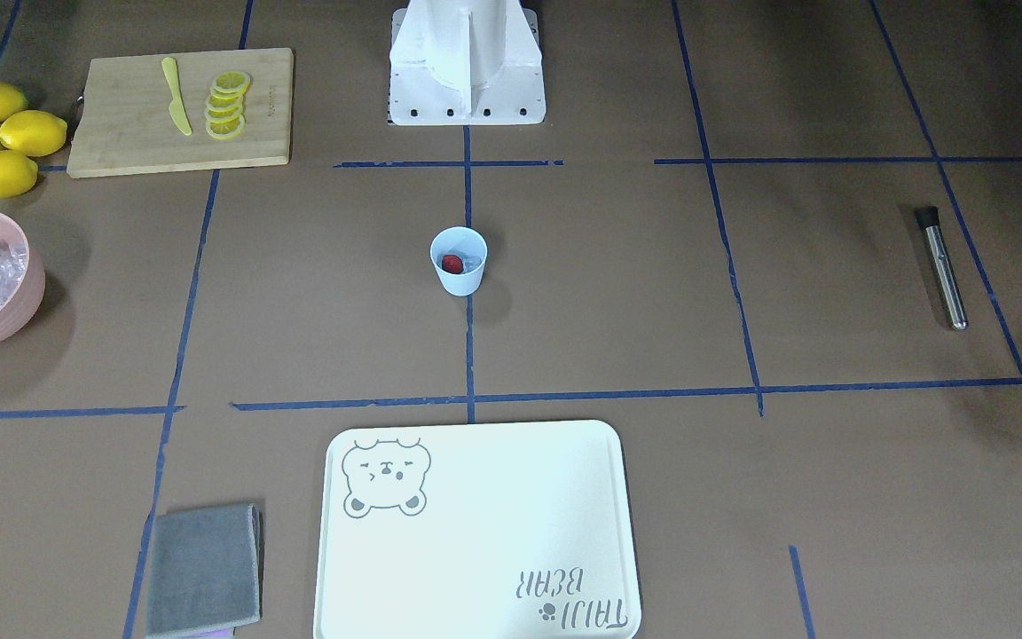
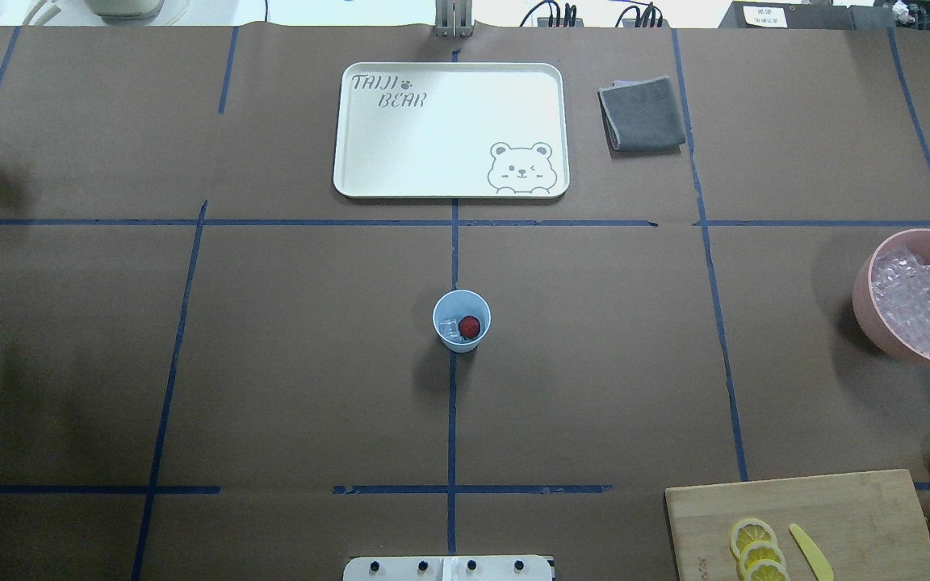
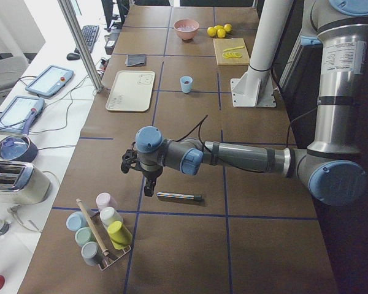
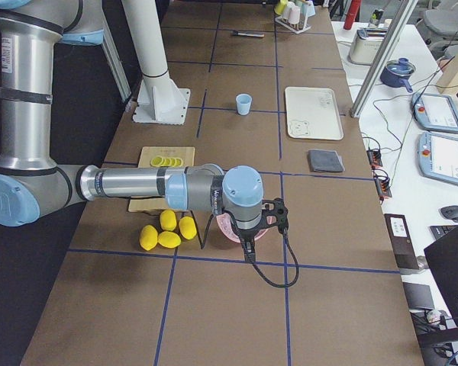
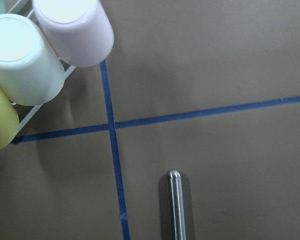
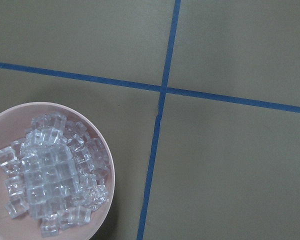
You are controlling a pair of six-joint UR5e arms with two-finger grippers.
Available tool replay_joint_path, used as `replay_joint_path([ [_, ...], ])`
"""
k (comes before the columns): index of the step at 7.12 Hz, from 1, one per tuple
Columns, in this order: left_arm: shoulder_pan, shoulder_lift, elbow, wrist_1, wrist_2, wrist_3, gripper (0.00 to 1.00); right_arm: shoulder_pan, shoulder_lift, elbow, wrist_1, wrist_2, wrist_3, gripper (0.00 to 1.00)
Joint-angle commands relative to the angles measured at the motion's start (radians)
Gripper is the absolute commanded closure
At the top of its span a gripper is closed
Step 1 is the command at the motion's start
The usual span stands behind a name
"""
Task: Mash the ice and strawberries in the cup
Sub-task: 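Grasp the metal muddler rod with the left gripper and lift it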
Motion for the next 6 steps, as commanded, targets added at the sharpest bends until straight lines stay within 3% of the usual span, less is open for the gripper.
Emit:
replay_joint_path([
  [1,0.136,0.007,0.11,-0.237,0.038,-0.177,0.0,0.0,0.0,0.0,0.0,-0.001,0.0,0.01],
  [3,0.208,0.007,0.178,-0.365,0.066,-0.263,0.0,0.0,0.0,0.0,0.0,-0.001,0.0,0.01],
  [6,0.253,0.004,0.228,-0.396,0.137,-0.264,0.0,0.0,0.0,0.0,0.0,-0.001,0.0,0.01],
])
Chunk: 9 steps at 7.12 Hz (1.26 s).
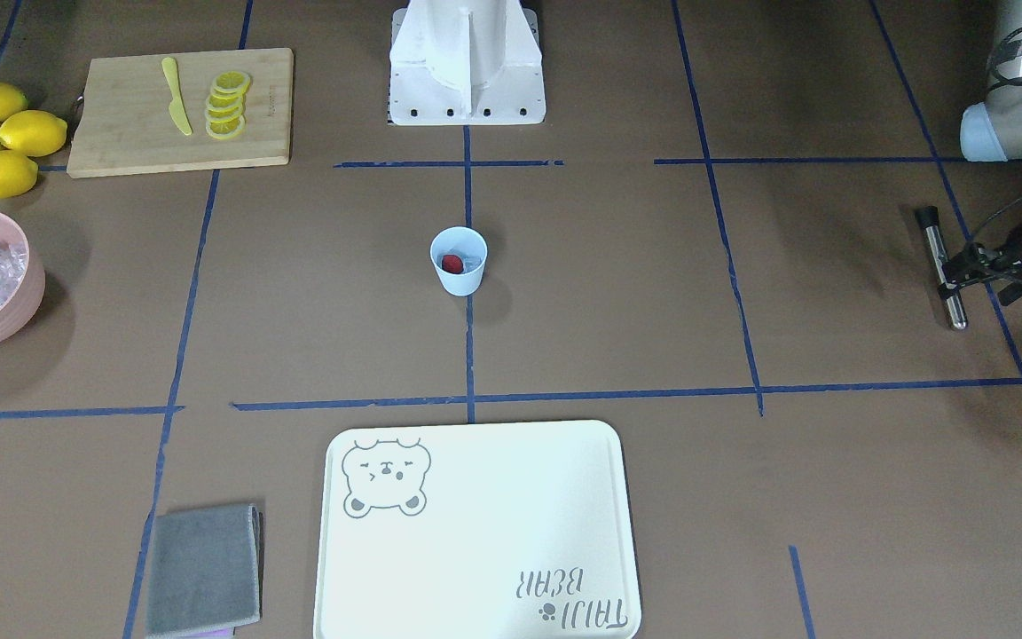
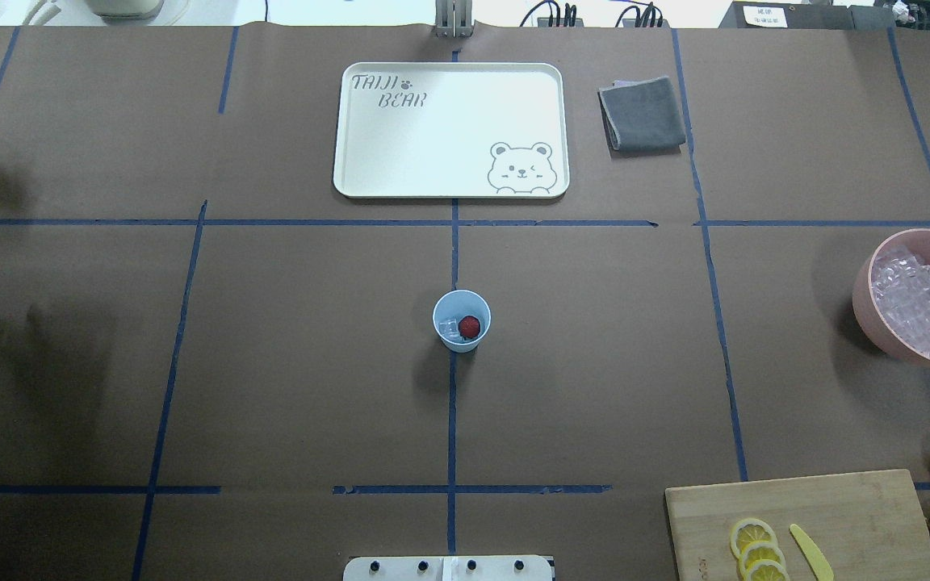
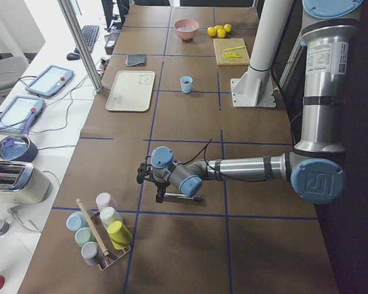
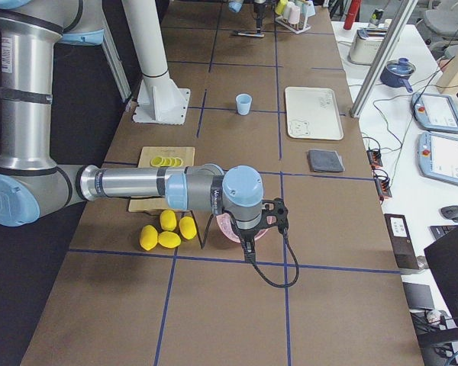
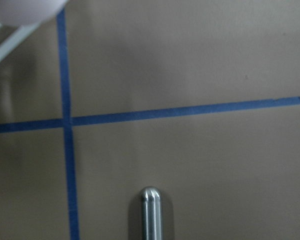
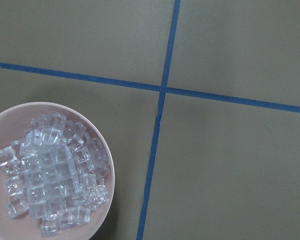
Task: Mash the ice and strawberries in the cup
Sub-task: 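Grasp the metal muddler rod with the left gripper and lift it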
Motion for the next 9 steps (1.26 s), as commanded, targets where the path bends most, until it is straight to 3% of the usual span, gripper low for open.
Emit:
replay_joint_path([
  [1,0.019,-0.001,0.017,-0.005,0.017,0.0,0.0,0.0,0.0,0.0,0.0,-0.002,0.0,0.01],
  [6,0.046,-0.009,0.045,-0.005,0.017,0.0,0.06,0.0,0.0,0.0,0.0,-0.002,0.0,0.01],
  [7,0.046,-0.009,0.045,-0.005,0.019,0.0,0.2,0.0,0.0,0.0,-0.002,-0.002,0.0,0.01],
  [8,0.046,-0.009,0.046,-0.004,0.019,0.001,0.67,0.0,0.002,0.0,0.0,-0.002,0.002,0.01],
  [9,0.046,-0.009,0.046,-0.004,0.019,0.006,0.89,0.0,0.003,0.0,-0.002,-0.002,0.003,0.01],
])
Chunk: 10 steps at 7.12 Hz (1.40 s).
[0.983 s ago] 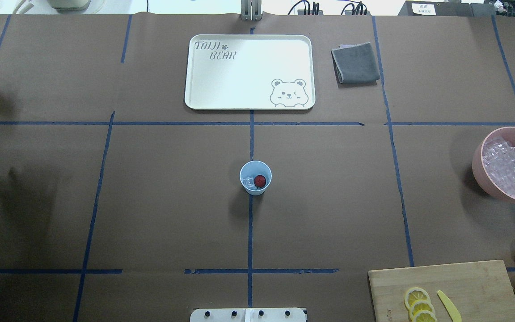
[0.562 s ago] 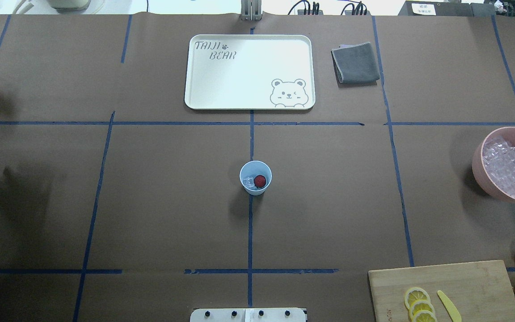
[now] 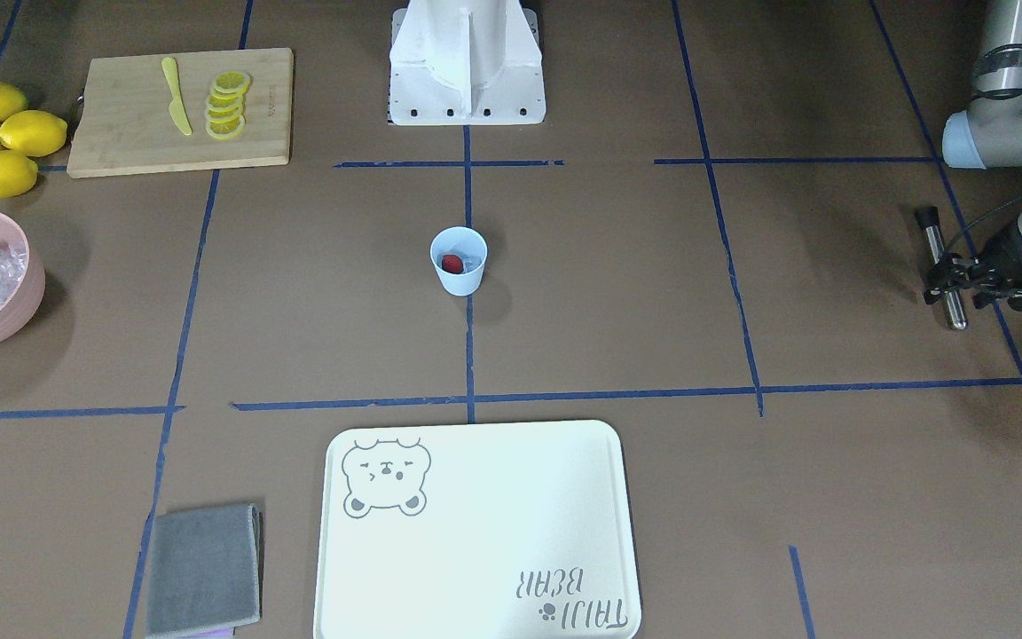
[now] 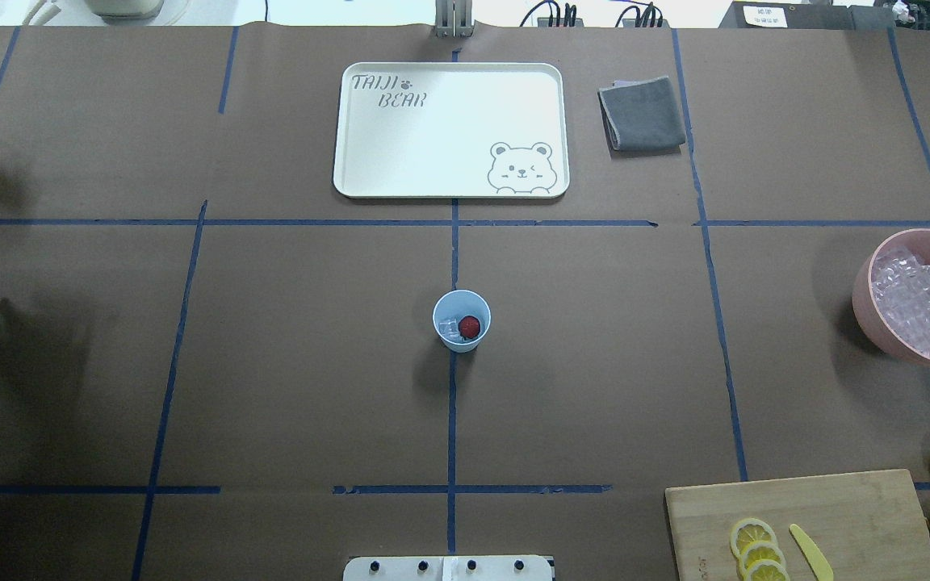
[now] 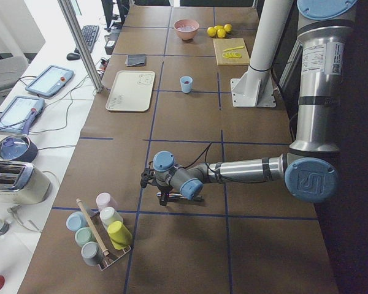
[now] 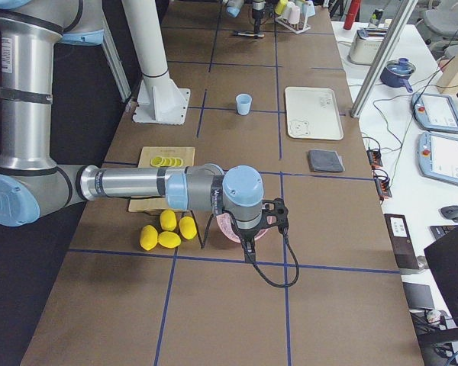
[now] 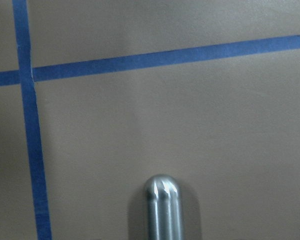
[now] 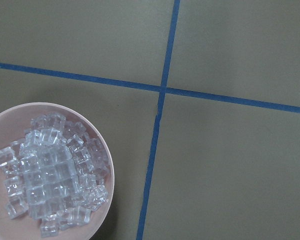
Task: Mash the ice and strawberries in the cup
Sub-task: 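Grasp the metal muddler rod with the left gripper and lift it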
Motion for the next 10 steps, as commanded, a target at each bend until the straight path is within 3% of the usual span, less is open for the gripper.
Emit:
replay_joint_path([
  [1,0.002,0.0,-0.001,0.002,0.0,0.006,0.93,0.0,0.002,0.0,-0.001,0.0,0.002,0.01],
  [5,0.0,-0.032,-0.053,0.014,-0.003,0.006,0.99,0.0,-0.002,0.014,-0.001,0.008,0.011,0.01],
  [7,-0.004,-0.089,-0.169,0.007,0.002,0.013,0.96,0.002,-0.002,0.015,-0.001,0.008,0.011,0.01],
  [10,-0.004,-0.285,-0.277,-0.004,-0.009,0.021,0.9,0.0,-0.002,0.014,0.001,0.003,0.009,0.01],
])
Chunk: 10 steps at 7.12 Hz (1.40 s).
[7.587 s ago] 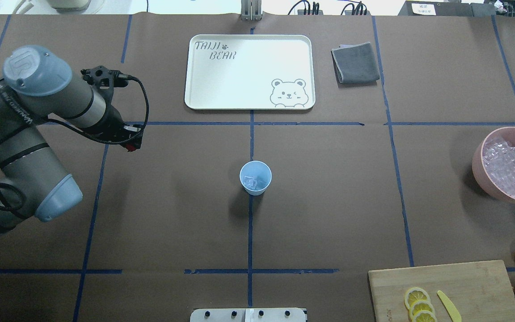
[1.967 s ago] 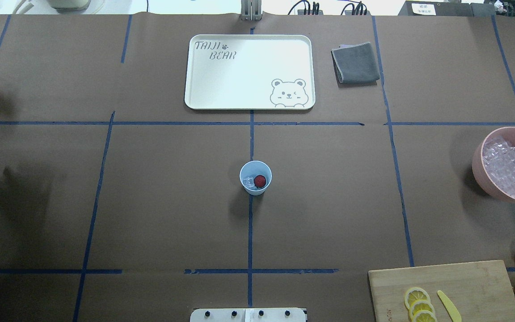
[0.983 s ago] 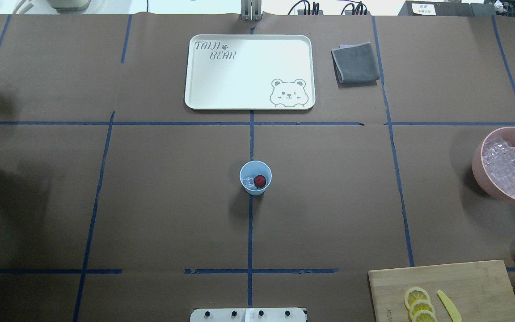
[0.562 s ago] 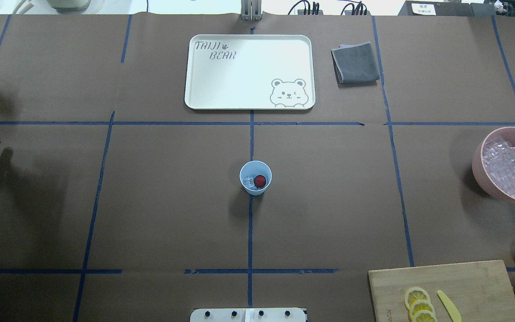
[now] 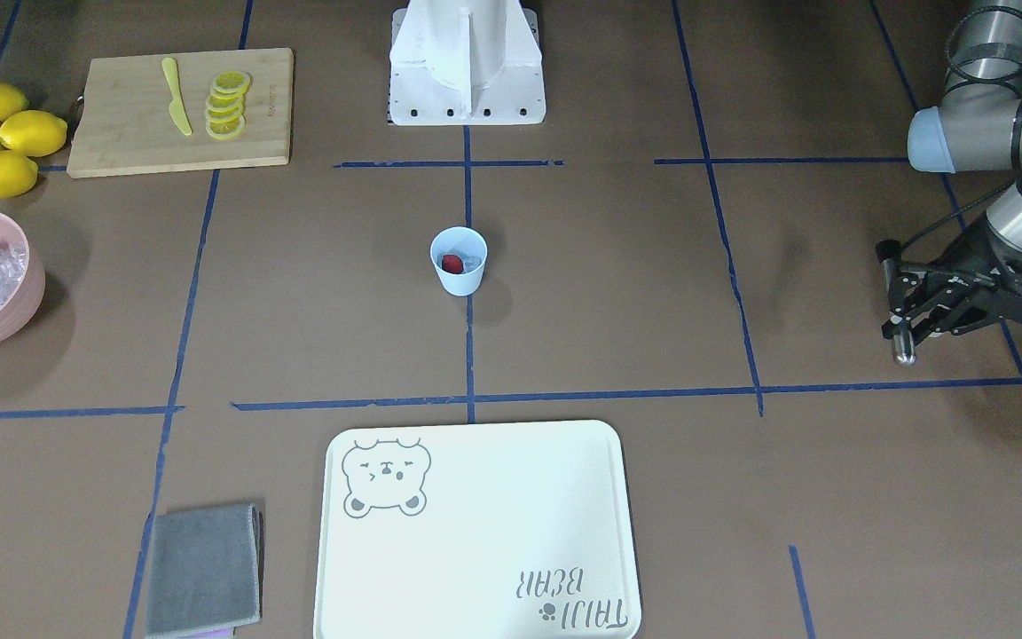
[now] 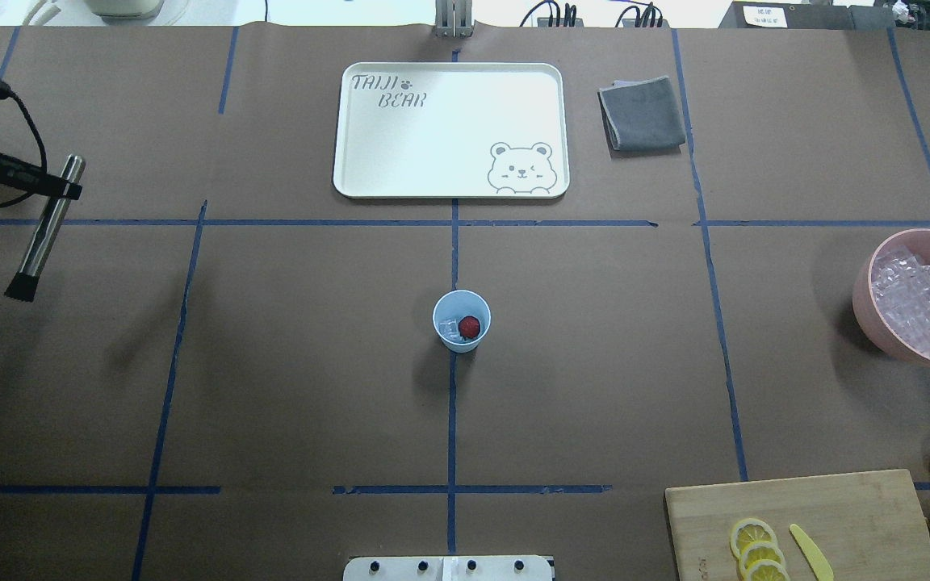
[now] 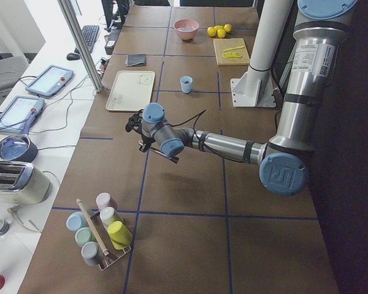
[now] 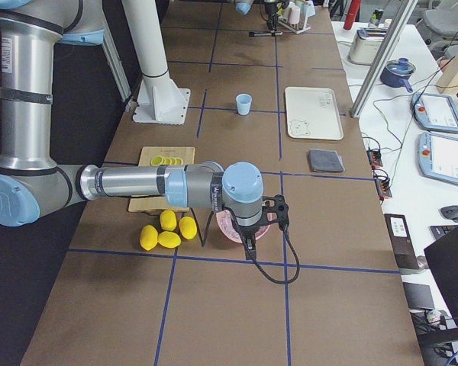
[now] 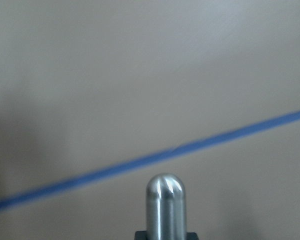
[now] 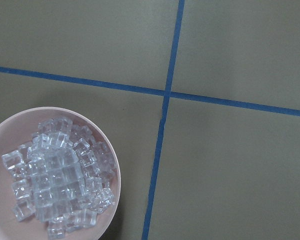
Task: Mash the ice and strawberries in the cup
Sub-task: 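Carry the metal muddler with the left gripper over the blue cup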
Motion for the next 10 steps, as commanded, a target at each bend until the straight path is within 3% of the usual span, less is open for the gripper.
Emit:
replay_joint_path([
  [1,0.004,-0.133,-0.056,-0.011,-0.007,-0.012,0.9,0.001,-0.004,0.0,0.0,-0.002,-0.003,0.01],
  [2,0.01,-0.138,-0.069,-0.125,-0.004,-0.014,0.97,0.001,-0.004,0.0,0.0,-0.007,-0.001,0.01],
  [4,0.06,-0.145,-0.053,-0.497,0.004,-0.129,0.98,-0.001,-0.002,-0.003,-0.001,-0.008,0.0,0.01],
  [5,0.095,-0.184,-0.054,-0.571,0.028,-0.146,0.98,-0.001,-0.002,-0.003,-0.001,-0.008,0.0,0.01],
  [6,0.194,-0.235,-0.044,-0.696,0.165,-0.14,0.98,-0.001,-0.002,-0.006,-0.003,-0.007,0.002,0.01],
  [7,0.347,-0.259,-0.034,-0.832,0.385,-0.135,0.98,-0.001,-0.004,-0.007,-0.003,-0.007,0.002,0.01],
  [8,0.46,-0.261,-0.027,-0.9,0.516,-0.085,0.97,-0.001,-0.005,-0.009,-0.003,-0.007,0.002,0.01],
  [10,0.542,-0.305,-0.024,-0.944,0.658,0.158,0.97,-0.001,-0.002,-0.009,-0.001,-0.008,0.002,0.01],
])
